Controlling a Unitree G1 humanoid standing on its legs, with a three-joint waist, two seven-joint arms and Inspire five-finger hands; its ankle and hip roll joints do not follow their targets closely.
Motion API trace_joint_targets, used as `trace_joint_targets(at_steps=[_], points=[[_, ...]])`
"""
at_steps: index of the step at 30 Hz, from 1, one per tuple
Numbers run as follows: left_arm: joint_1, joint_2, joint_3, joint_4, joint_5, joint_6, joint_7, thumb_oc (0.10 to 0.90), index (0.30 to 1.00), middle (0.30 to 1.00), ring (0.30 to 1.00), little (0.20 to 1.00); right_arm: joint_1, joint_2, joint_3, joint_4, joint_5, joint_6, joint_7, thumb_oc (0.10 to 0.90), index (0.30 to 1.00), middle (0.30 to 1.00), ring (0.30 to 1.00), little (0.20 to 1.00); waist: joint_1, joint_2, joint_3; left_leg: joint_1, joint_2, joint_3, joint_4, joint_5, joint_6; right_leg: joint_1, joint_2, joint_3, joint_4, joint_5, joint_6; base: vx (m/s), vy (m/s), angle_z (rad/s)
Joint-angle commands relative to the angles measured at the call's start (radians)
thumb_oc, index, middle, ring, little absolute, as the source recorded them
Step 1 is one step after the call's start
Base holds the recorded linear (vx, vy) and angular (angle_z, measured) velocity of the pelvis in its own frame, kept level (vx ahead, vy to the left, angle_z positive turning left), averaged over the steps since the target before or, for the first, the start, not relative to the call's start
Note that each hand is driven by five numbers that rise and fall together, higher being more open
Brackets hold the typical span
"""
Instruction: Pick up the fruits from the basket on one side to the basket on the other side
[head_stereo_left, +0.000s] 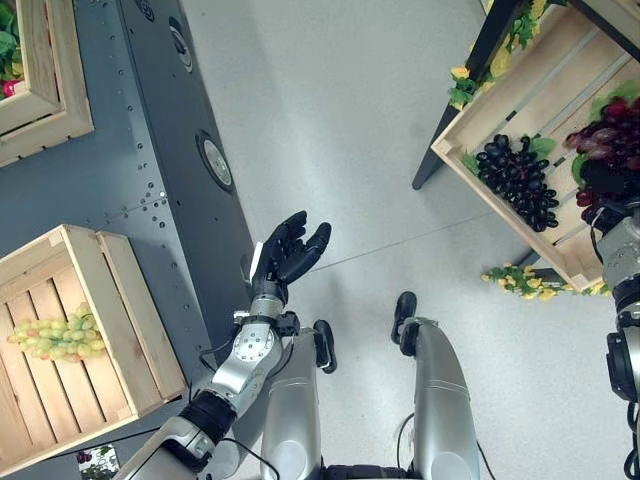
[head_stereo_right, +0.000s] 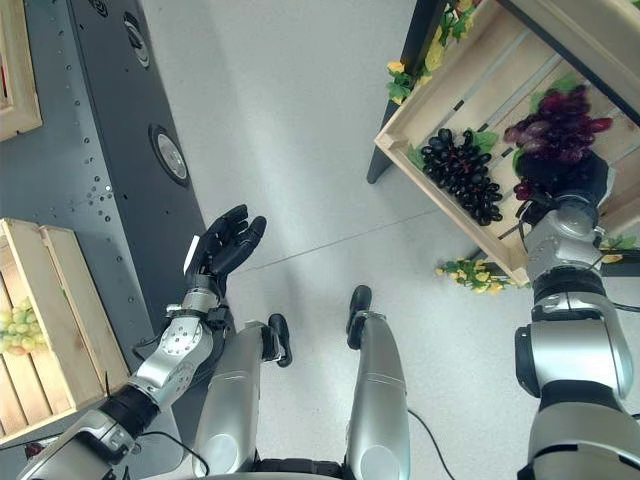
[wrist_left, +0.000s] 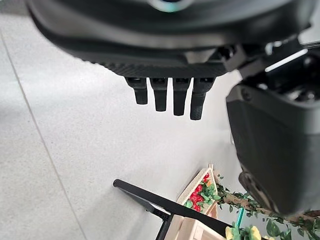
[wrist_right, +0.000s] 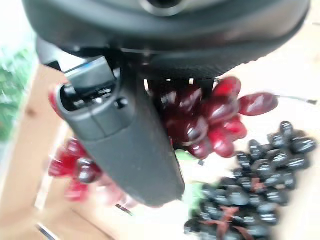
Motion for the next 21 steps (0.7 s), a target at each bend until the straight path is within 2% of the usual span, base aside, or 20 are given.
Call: trace_joint_targets(at_steps=[1, 16, 21], points=[[-0.02, 0.014, 0.002, -0.134, 0.012, -0.07, 0.0, 0.8, 0.9, 0.9, 0.9, 0.9, -0.126, -0.147, 0.063, -0.03, -0.062, -0.05, 0.009, 0.8, 0.9, 0.9, 0.9, 0.9, 0.007, 0.002, -0.014, -0.003, -0.042, 0.008, -0.032, 0.011, 0.061, 0.118, -0.046, -0.064, 0.036, -0.101, 0.004, 0.0, -0.015, 0.03], [-0.006, 0.008, 0.005, -0.124, -0.001, -0.079, -0.033, 0.8, 0.9, 0.9, 0.9, 0.9, -0.128, -0.116, 0.065, -0.065, -0.085, -0.08, -0.041, 0.8, 0.9, 0.9, 0.9, 0.9, 0.017, 0.004, -0.014, 0.029, -0.045, 0.009, -0.048, 0.004, 0.064, 0.138, -0.065, -0.077, 0.045, -0.107, 0.007, 0.0, 0.002, 0.02], [-0.007, -0.002, 0.007, -0.112, 0.001, -0.084, -0.036, 0.8, 0.9, 0.9, 0.9, 0.9, -0.096, -0.076, 0.036, -0.109, -0.055, -0.144, -0.03, 0.8, 0.9, 0.9, 0.9, 0.9, 0.01, 0.003, -0.014, 0.07, -0.043, 0.023, -0.071, 0.006, 0.062, 0.17, -0.066, -0.074, 0.037, -0.111, 0.009, -0.01, 0.03, 0.01]])
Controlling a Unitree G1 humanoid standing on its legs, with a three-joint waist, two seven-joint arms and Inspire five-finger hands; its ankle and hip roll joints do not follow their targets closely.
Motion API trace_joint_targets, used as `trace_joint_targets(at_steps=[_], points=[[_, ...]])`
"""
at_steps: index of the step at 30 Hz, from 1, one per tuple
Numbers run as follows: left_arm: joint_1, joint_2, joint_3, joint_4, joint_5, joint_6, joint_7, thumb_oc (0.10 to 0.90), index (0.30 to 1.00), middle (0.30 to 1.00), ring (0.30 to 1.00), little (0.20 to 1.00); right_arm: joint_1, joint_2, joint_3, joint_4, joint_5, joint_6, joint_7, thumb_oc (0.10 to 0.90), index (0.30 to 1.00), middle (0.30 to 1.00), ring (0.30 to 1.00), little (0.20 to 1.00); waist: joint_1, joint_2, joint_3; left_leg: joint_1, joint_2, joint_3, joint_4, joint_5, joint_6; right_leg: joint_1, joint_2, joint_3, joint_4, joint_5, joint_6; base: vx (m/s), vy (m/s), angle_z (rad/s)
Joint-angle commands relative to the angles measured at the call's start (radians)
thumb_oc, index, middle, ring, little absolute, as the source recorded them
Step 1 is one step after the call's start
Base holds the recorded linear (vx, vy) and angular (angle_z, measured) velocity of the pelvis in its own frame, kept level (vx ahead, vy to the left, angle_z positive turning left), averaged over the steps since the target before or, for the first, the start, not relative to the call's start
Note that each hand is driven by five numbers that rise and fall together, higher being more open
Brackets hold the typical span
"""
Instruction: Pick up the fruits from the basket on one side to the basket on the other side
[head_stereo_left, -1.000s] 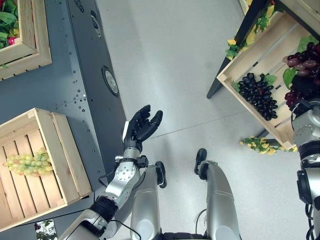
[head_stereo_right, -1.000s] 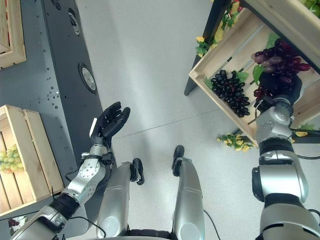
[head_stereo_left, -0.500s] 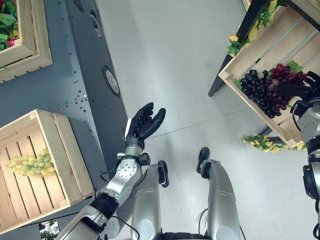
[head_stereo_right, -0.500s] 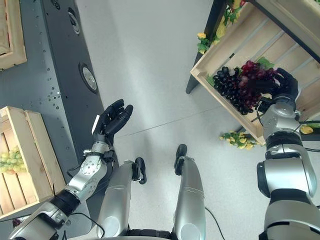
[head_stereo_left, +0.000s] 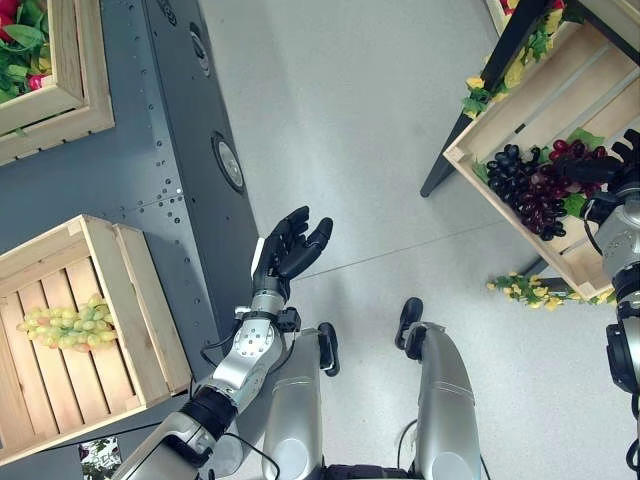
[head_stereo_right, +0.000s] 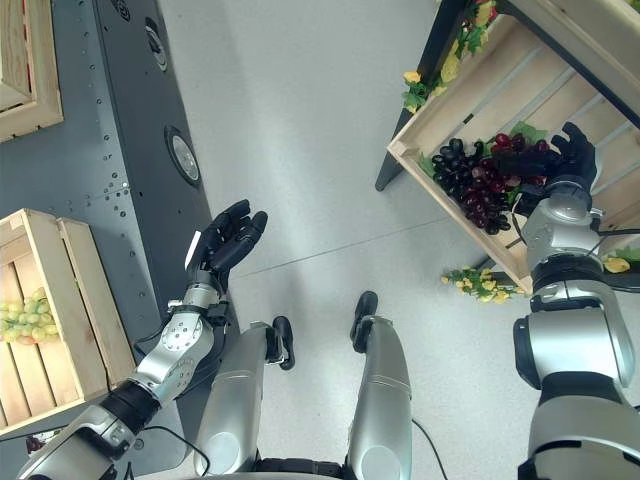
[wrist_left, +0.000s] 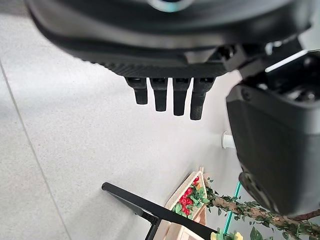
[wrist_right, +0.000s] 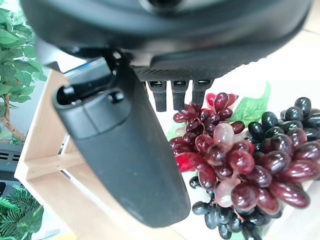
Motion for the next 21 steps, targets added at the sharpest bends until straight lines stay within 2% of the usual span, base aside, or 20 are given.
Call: trace_joint_targets(at_steps=[1, 3, 5, 6, 8, 12, 13, 14, 17, 21], points=[[0.002, -0.003, 0.009, -0.112, 0.008, -0.084, -0.009, 0.8, 0.9, 0.9, 0.9, 0.9, -0.039, -0.071, -0.001, -0.115, -0.011, -0.162, -0.033, 0.8, 0.9, 0.9, 0.9, 0.9, -0.001, 0.003, -0.014, 0.055, -0.024, 0.027, -0.077, 0.005, 0.043, 0.139, -0.021, -0.042, 0.04, -0.118, 0.005, 0.0, 0.042, 0.01], [-0.003, -0.018, 0.013, -0.1, 0.01, -0.08, -0.018, 0.8, 0.9, 0.9, 0.9, 0.9, 0.023, -0.016, -0.02, -0.181, 0.017, -0.242, -0.005, 0.8, 0.9, 0.9, 0.9, 0.9, -0.008, 0.0, -0.014, 0.096, -0.024, 0.04, -0.107, 0.013, 0.039, 0.175, -0.024, -0.043, 0.018, -0.114, 0.008, 0.0, 0.049, 0.02], [-0.007, -0.025, 0.016, -0.091, 0.004, -0.077, -0.024, 0.8, 0.9, 0.9, 0.9, 0.9, 0.054, 0.016, -0.028, -0.219, 0.019, -0.267, 0.002, 0.8, 0.9, 0.9, 0.9, 0.9, -0.013, -0.001, -0.014, 0.121, -0.023, 0.047, -0.129, 0.019, 0.036, 0.196, -0.024, -0.043, 0.003, -0.11, 0.011, 0.01, 0.037, 0.02], [-0.009, -0.035, 0.021, -0.08, -0.002, -0.072, -0.028, 0.8, 0.9, 0.9, 0.9, 0.9, 0.108, 0.064, -0.036, -0.27, 0.005, -0.3, -0.014, 0.8, 0.9, 0.9, 0.9, 0.9, -0.018, -0.005, -0.014, 0.153, -0.023, 0.056, -0.158, 0.028, 0.033, 0.223, -0.023, -0.043, -0.021, -0.103, 0.014, 0.01, 0.034, 0.03], [-0.01, -0.047, 0.025, -0.075, 0.004, -0.059, -0.023, 0.8, 0.9, 0.9, 0.9, 0.9, 0.161, 0.107, -0.04, -0.319, -0.014, -0.323, -0.04, 0.8, 0.9, 0.9, 0.9, 0.9, -0.023, -0.009, -0.014, 0.183, -0.026, 0.06, -0.185, 0.036, 0.032, 0.251, -0.022, -0.042, -0.047, -0.096, 0.018, 0.01, 0.028, 0.05], [-0.005, -0.07, 0.032, -0.027, 0.027, 0.014, 0.004, 0.8, 0.9, 0.9, 0.9, 0.9, 0.289, 0.235, -0.048, -0.414, -0.074, -0.39, -0.129, 0.8, 0.9, 0.9, 0.9, 0.9, -0.036, -0.018, -0.014, 0.277, -0.031, 0.072, -0.277, 0.068, 0.025, 0.339, -0.013, -0.035, -0.133, -0.071, 0.032, 0.01, 0.025, 0.1], [-0.004, -0.07, 0.033, -0.023, 0.025, 0.014, 0.002, 0.8, 0.9, 0.9, 0.9, 0.9, 0.294, 0.241, -0.048, -0.418, -0.077, -0.392, -0.134, 0.8, 0.9, 0.9, 0.9, 0.9, -0.036, -0.018, -0.014, 0.283, -0.031, 0.072, -0.283, 0.07, 0.024, 0.344, -0.012, -0.035, -0.137, -0.069, 0.033, 0.03, 0.045, 0.0], [0.004, -0.08, 0.04, 0.006, 0.012, 0.02, -0.016, 0.8, 0.9, 0.9, 0.9, 0.9, 0.337, 0.286, -0.045, -0.45, -0.122, -0.408, -0.174, 0.8, 0.9, 0.9, 0.9, 0.9, -0.042, -0.021, -0.024, 0.317, -0.036, 0.077, -0.322, 0.084, 0.021, 0.376, -0.007, -0.033, -0.175, -0.061, 0.038, 0.03, 0.037, -0.05], [0.029, -0.092, 0.039, 0.013, 0.012, 0.03, -0.036, 0.8, 0.9, 0.9, 0.9, 0.9, 0.41, 0.351, -0.02, -0.503, -0.184, -0.432, -0.22, 0.8, 0.9, 0.9, 0.9, 0.9, -0.044, -0.021, -0.05, 0.365, -0.045, 0.082, -0.388, 0.107, 0.017, 0.427, 0.0, -0.039, -0.243, -0.042, 0.045, 0.04, 0.029, -0.03], [0.067, -0.111, 0.041, 0.043, 0.025, 0.045, -0.043, 0.8, 0.9, 0.9, 0.9, 0.9, 0.487, 0.416, 0.024, -0.529, -0.198, -0.413, -0.208, 0.8, 0.9, 0.9, 0.9, 0.9, -0.041, -0.023, -0.092, 0.43, -0.065, 0.078, -0.471, 0.134, 0.011, 0.503, 0.015, -0.044, -0.333, -0.021, 0.053, 0.07, 0.011, 0.04]])
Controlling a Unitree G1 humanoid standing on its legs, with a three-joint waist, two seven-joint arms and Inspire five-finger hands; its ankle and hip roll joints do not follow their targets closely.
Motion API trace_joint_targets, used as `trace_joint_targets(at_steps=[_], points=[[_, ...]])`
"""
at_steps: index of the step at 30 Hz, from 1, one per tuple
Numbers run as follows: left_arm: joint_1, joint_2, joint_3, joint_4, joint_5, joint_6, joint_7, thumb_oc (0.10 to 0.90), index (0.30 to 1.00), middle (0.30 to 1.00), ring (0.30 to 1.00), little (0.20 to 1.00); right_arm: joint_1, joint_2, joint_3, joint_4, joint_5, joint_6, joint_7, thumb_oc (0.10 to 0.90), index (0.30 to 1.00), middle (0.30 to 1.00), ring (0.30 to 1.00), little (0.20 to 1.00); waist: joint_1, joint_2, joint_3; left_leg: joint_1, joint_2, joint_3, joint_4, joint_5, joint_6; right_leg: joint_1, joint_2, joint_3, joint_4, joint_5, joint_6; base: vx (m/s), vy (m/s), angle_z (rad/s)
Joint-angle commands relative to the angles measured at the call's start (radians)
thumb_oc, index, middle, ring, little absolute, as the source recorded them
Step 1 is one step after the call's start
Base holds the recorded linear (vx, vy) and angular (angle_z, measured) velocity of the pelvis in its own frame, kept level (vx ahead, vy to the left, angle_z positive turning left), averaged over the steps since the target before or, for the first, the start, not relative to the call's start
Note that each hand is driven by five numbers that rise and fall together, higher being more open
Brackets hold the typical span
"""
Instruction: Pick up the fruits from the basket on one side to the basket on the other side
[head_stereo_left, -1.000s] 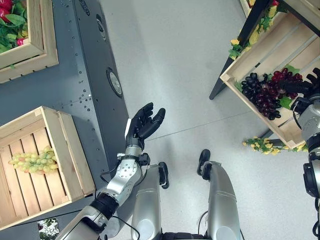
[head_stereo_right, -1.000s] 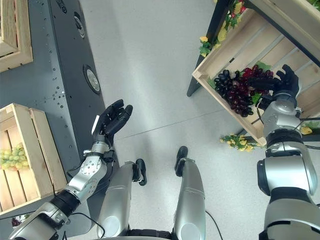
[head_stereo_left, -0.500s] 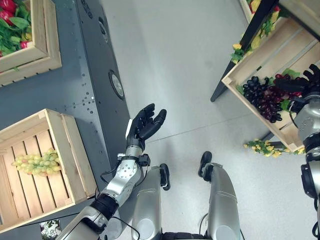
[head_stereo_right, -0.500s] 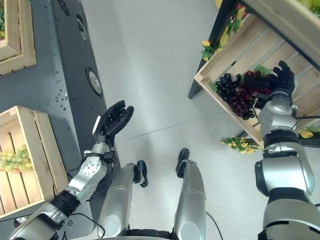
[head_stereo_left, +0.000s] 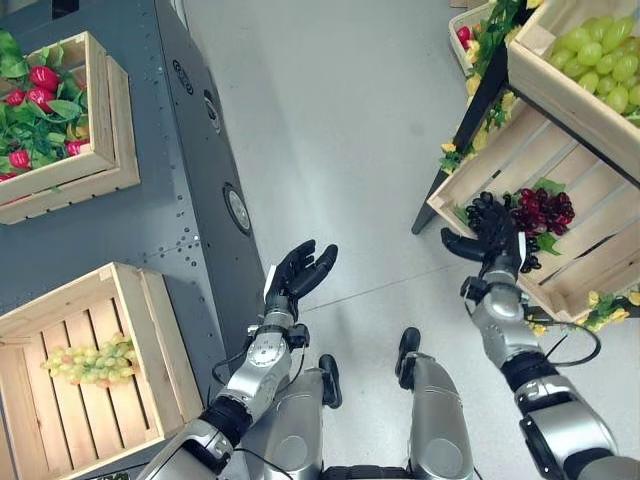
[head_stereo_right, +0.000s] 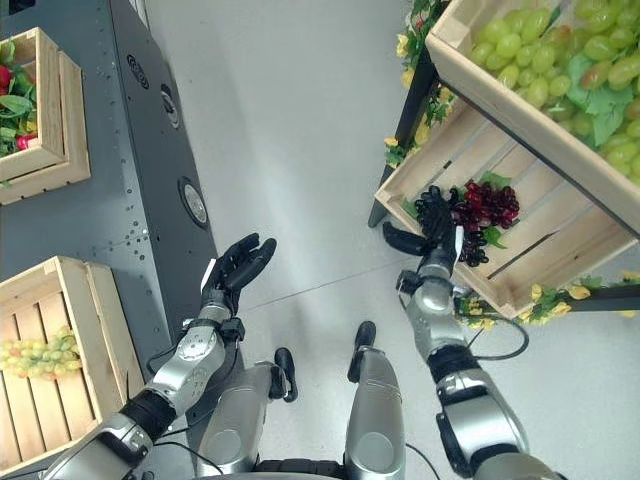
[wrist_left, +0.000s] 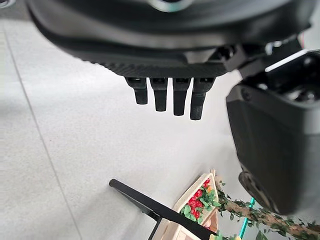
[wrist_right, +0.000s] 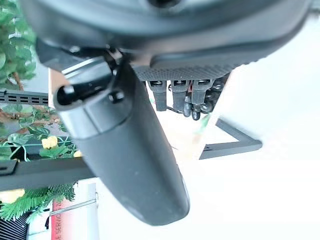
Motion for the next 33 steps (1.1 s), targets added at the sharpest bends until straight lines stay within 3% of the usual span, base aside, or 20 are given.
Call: trace_joint_targets(at_steps=[1, 14, 20, 25, 33], points=[[0.024, -0.001, 0.025, -0.083, 0.026, -0.051, -0.026, 0.8, 0.9, 0.9, 0.9, 0.9, -0.045, -0.016, 0.028, -0.095, -0.06, -0.132, -0.019, 0.8, 0.9, 0.9, 0.9, 0.9, 0.012, -0.022, -0.108, 0.024, -0.023, 0.039, -0.087, 0.041, 0.026, 0.131, 0.015, -0.005, -0.061, -0.055, 0.006, 0.08, -0.016, 0.09], [0.187, -0.028, 0.09, -0.053, 0.048, -0.04, -0.088, 0.8, 0.9, 0.9, 0.9, 0.9, 0.25, 0.083, 0.138, -0.194, -0.052, -0.163, 0.168, 0.8, 0.9, 0.9, 0.9, 0.9, 0.039, -0.034, -0.265, 0.194, -0.06, -0.016, -0.361, 0.138, 0.007, 0.324, 0.051, -0.025, -0.3, -0.002, 0.017, 0.09, -0.02, 0.07], [0.221, -0.048, 0.109, -0.042, 0.06, -0.075, -0.073, 0.8, 0.9, 0.9, 0.9, 0.9, 0.315, 0.104, 0.178, -0.212, -0.086, -0.151, 0.257, 0.8, 0.9, 0.9, 0.9, 0.9, 0.063, -0.031, -0.322, 0.244, -0.071, -0.048, -0.465, 0.177, -0.001, 0.38, 0.06, -0.05, -0.373, 0.021, 0.025, 0.04, 0.019, 0.12], [0.21, -0.038, 0.114, -0.038, 0.087, -0.084, -0.067, 0.8, 0.9, 0.9, 0.9, 0.9, 0.322, 0.105, 0.213, -0.188, -0.09, -0.124, 0.318, 0.8, 0.9, 0.9, 0.9, 0.9, 0.098, -0.032, -0.354, 0.253, -0.082, -0.091, -0.542, 0.224, -0.002, 0.406, 0.058, -0.095, -0.432, 0.053, 0.028, -0.01, 0.002, 0.29], [0.248, -0.023, 0.177, -0.044, 0.081, -0.104, -0.088, 0.8, 0.9, 0.9, 0.9, 0.9, 0.354, 0.113, 0.246, -0.225, -0.102, -0.099, 0.379, 0.8, 0.9, 0.9, 0.9, 0.9, 0.141, -0.036, -0.37, 0.272, -0.092, -0.115, -0.541, 0.212, 0.001, 0.441, 0.033, -0.131, -0.46, 0.062, 0.049, 0.02, 0.046, 0.26]])
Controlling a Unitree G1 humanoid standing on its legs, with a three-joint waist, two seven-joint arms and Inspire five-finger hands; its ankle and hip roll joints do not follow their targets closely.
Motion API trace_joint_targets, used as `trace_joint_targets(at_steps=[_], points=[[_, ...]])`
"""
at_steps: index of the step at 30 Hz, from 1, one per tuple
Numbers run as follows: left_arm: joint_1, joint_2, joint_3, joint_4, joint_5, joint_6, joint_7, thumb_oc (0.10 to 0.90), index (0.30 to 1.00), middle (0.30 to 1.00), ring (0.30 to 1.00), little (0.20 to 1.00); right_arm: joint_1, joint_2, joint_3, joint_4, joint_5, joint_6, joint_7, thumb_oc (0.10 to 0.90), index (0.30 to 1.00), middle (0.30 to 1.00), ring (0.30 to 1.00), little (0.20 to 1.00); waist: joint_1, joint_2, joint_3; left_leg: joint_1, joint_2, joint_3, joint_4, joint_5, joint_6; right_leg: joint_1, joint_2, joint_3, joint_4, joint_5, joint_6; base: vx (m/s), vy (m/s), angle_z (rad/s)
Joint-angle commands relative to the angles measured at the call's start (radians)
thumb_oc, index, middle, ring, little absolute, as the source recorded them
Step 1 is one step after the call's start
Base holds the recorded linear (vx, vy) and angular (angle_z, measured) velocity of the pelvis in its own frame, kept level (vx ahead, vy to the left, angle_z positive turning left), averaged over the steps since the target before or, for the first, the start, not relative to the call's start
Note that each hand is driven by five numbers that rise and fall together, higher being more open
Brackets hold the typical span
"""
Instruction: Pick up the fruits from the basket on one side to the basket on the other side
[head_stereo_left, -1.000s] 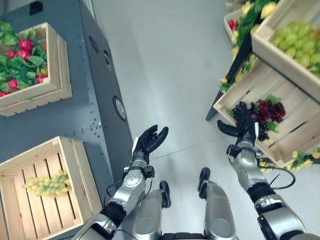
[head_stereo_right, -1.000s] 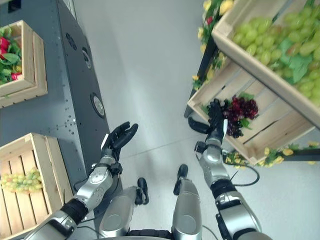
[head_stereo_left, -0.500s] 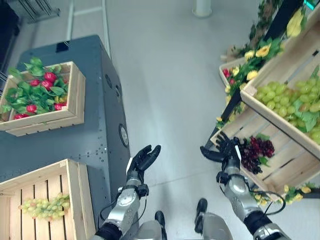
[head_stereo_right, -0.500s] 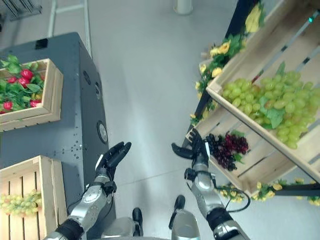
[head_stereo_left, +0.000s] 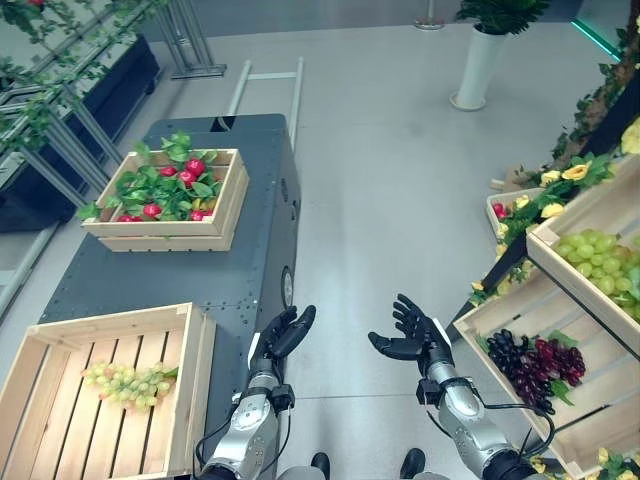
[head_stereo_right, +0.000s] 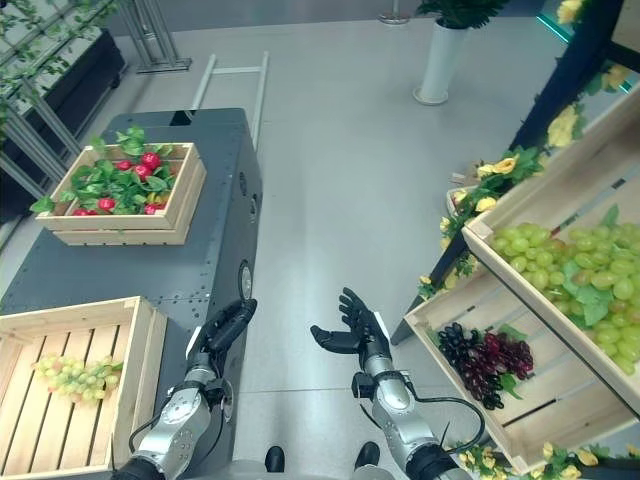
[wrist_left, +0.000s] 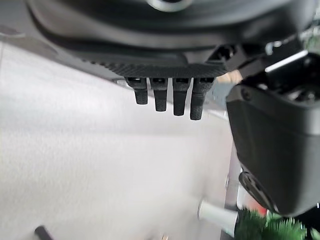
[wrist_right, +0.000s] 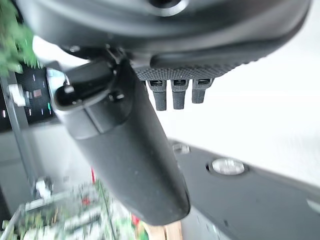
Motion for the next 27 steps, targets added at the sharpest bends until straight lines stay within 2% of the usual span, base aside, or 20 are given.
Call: trace_joint_targets(at_steps=[1, 6, 9, 10, 11, 13, 14, 16, 17, 18, 19, 20, 21, 22, 24, 27], points=[[-0.067, 0.033, 0.001, -0.055, 0.035, -0.125, -0.011, 0.8, 0.9, 0.9, 0.9, 0.9, -0.051, 0.025, 0.011, -0.076, -0.034, -0.065, 0.051, 0.8, 0.9, 0.9, 0.9, 0.9, 0.021, -0.029, -0.022, -0.057, -0.063, 0.036, -0.004, -0.01, 0.032, 0.039, -0.045, 0.024, 0.022, -0.052, 0.002, 0.02, 0.101, 0.2], [-0.066, 0.041, 0.002, -0.075, 0.056, -0.106, -0.029, 0.8, 0.9, 0.9, 0.9, 0.9, -0.081, 0.033, 0.017, -0.081, -0.048, -0.048, 0.048, 0.8, 0.9, 0.9, 0.9, 0.9, 0.049, -0.034, -0.014, -0.063, -0.08, 0.024, 0.031, -0.031, 0.054, 0.033, -0.076, 0.002, 0.084, -0.066, 0.007, 0.02, 0.129, 0.15], [-0.074, 0.052, -0.004, -0.078, 0.049, -0.093, -0.067, 0.8, 0.9, 0.9, 0.9, 0.9, -0.107, 0.032, 0.011, -0.058, -0.058, -0.049, 0.025, 0.8, 0.9, 0.9, 0.9, 0.9, 0.068, -0.03, 0.001, -0.083, -0.118, -0.015, 0.068, -0.046, 0.097, -0.02, -0.144, 0.016, 0.332, -0.06, 0.008, 0.06, 0.231, 0.28], [-0.063, 0.063, -0.008, -0.087, 0.06, -0.086, -0.09, 0.8, 0.9, 0.9, 0.9, 0.9, -0.096, 0.021, 0.007, -0.056, -0.055, -0.062, 0.013, 0.8, 0.9, 0.9, 0.9, 0.9, 0.065, -0.02, 0.019, -0.088, -0.141, -0.058, 0.082, -0.048, 0.117, -0.106, -0.174, 0.071, 0.52, -0.012, 0.007, 0.07, 0.184, 0.46], [-0.058, 0.066, -0.009, -0.088, 0.064, -0.082, -0.093, 0.8, 0.9, 0.9, 0.9, 0.9, -0.092, 0.017, 0.007, -0.055, -0.052, -0.065, 0.012, 0.8, 0.9, 0.9, 0.9, 0.9, 0.065, -0.019, 0.023, -0.089, -0.149, -0.067, 0.084, -0.048, 0.122, -0.132, -0.18, 0.087, 0.559, -0.003, 0.009, 0.08, 0.157, 0.55], [-0.043, 0.075, -0.012, -0.086, 0.078, -0.07, -0.114, 0.8, 0.9, 0.9, 0.9, 0.9, -0.068, 0.0, 0.002, -0.066, -0.032, -0.07, 0.002, 0.8, 0.9, 0.9, 0.9, 0.9, 0.045, -0.011, 0.044, -0.081, -0.157, -0.106, 0.087, -0.048, 0.127, -0.207, -0.15, 0.165, 0.651, 0.016, -0.001, 0.08, 0.011, 0.73], [-0.039, 0.081, -0.016, -0.08, 0.087, -0.067, -0.12, 0.8, 0.9, 0.9, 0.9, 0.9, -0.054, -0.005, -0.002, -0.072, -0.021, -0.072, 0.0, 0.8, 0.9, 0.9, 0.9, 0.9, 0.029, -0.011, 0.051, -0.074, -0.159, -0.128, 0.084, -0.047, 0.124, -0.231, -0.114, 0.202, 0.636, 0.019, -0.004, 0.08, -0.072, 0.77], [-0.044, 0.093, -0.017, -0.069, 0.082, -0.061, -0.147, 0.8, 0.9, 0.9, 0.9, 0.9, -0.022, -0.013, -0.007, -0.101, -0.009, -0.071, 0.004, 0.8, 0.9, 0.9, 0.9, 0.9, -0.009, -0.017, 0.056, -0.078, -0.163, -0.174, 0.096, -0.045, 0.119, -0.27, -0.036, 0.269, 0.516, 0.034, -0.015, 0.15, -0.177, 0.66], [-0.05, 0.094, -0.016, -0.064, 0.08, -0.059, -0.155, 0.8, 0.9, 0.9, 0.9, 0.9, -0.019, -0.013, -0.007, -0.103, -0.009, -0.07, 0.005, 0.8, 0.9, 0.9, 0.9, 0.9, -0.018, -0.02, 0.057, -0.077, -0.165, -0.188, 0.101, -0.052, 0.116, -0.272, -0.022, 0.293, 0.441, 0.047, -0.011, 0.25, -0.298, 0.92], [-0.075, 0.093, -0.021, -0.05, 0.086, -0.061, -0.158, 0.8, 0.9, 0.9, 0.9, 0.9, -0.031, -0.012, -0.008, -0.091, -0.009, -0.068, 0.009, 0.8, 0.9, 0.9, 0.9, 0.9, -0.039, -0.023, 0.062, -0.074, -0.174, -0.221, 0.104, -0.067, 0.111, -0.281, 0.012, 0.357, 0.289, 0.068, -0.003, 0.19, -0.274, 1.05], [-0.098, 0.091, -0.029, -0.039, 0.088, -0.062, -0.167, 0.8, 0.9, 0.9, 0.9, 0.9, -0.044, -0.015, -0.011, -0.078, -0.001, -0.072, 0.0, 0.8, 0.9, 0.9, 0.9, 0.9, -0.055, -0.023, 0.063, -0.075, -0.182, -0.248, 0.098, -0.069, 0.11, -0.291, 0.045, 0.415, 0.22, 0.068, 0.002, 0.21, -0.364, 1.32], [-0.144, 0.08, -0.048, -0.01, 0.096, -0.074, -0.181, 0.8, 0.9, 0.9, 0.9, 0.9, -0.073, -0.017, -0.017, -0.037, 0.015, -0.092, -0.01, 0.8, 0.9, 0.9, 0.9, 0.9, -0.082, -0.027, 0.059, -0.08, -0.205, -0.306, 0.094, -0.074, 0.113, -0.284, 0.101, 0.525, 0.139, 0.075, 0.001, 0.19, -0.388, 1.58], [-0.18, 0.075, -0.068, 0.017, 0.098, -0.079, -0.182, 0.8, 0.9, 0.9, 0.9, 0.9, -0.1, -0.013, -0.025, 0.011, 0.026, -0.103, -0.016, 0.8, 0.9, 0.9, 0.9, 0.9, -0.091, -0.03, 0.049, -0.094, -0.217, -0.353, 0.107, -0.077, 0.114, -0.261, 0.128, 0.566, 0.166, 0.038, -0.012, 0.19, -0.365, 1.72], [-0.184, 0.071, -0.069, 0.022, 0.094, -0.077, -0.175, 0.8, 0.9, 0.9, 0.9, 0.9, -0.108, -0.01, -0.026, 0.021, 0.029, -0.097, -0.014, 0.8, 0.9, 0.9, 0.9, 0.9, -0.09, -0.031, 0.046, -0.096, -0.215, -0.356, 0.115, -0.078, 0.112, -0.254, 0.125, 0.558, 0.173, 0.028, -0.013, 0.21, -0.305, 2.1], [-0.171, 0.059, -0.061, 0.013, 0.061, -0.069, -0.184, 0.8, 0.9, 0.9, 0.9, 0.9, -0.111, -0.004, -0.029, 0.01, 0.054, -0.08, 0.001, 0.8, 0.9, 0.9, 0.9, 0.9, -0.081, -0.037, 0.038, -0.09, -0.185, -0.325, 0.137, -0.082, 0.098, -0.208, 0.098, 0.492, 0.176, 0.001, -0.016, 0.26, -0.302, 1.92], [-0.15, 0.054, -0.06, -0.019, 0.072, -0.058, -0.204, 0.8, 0.9, 0.9, 0.9, 0.9, -0.081, -0.018, -0.037, -0.024, 0.056, -0.076, 0.012, 0.8, 0.9, 0.9, 0.9, 0.9, -0.078, -0.047, 0.026, -0.075, -0.163, -0.307, 0.145, -0.089, 0.084, -0.149, 0.089, 0.465, 0.133, -0.011, -0.033, 0.23, -0.272, 0.64]])
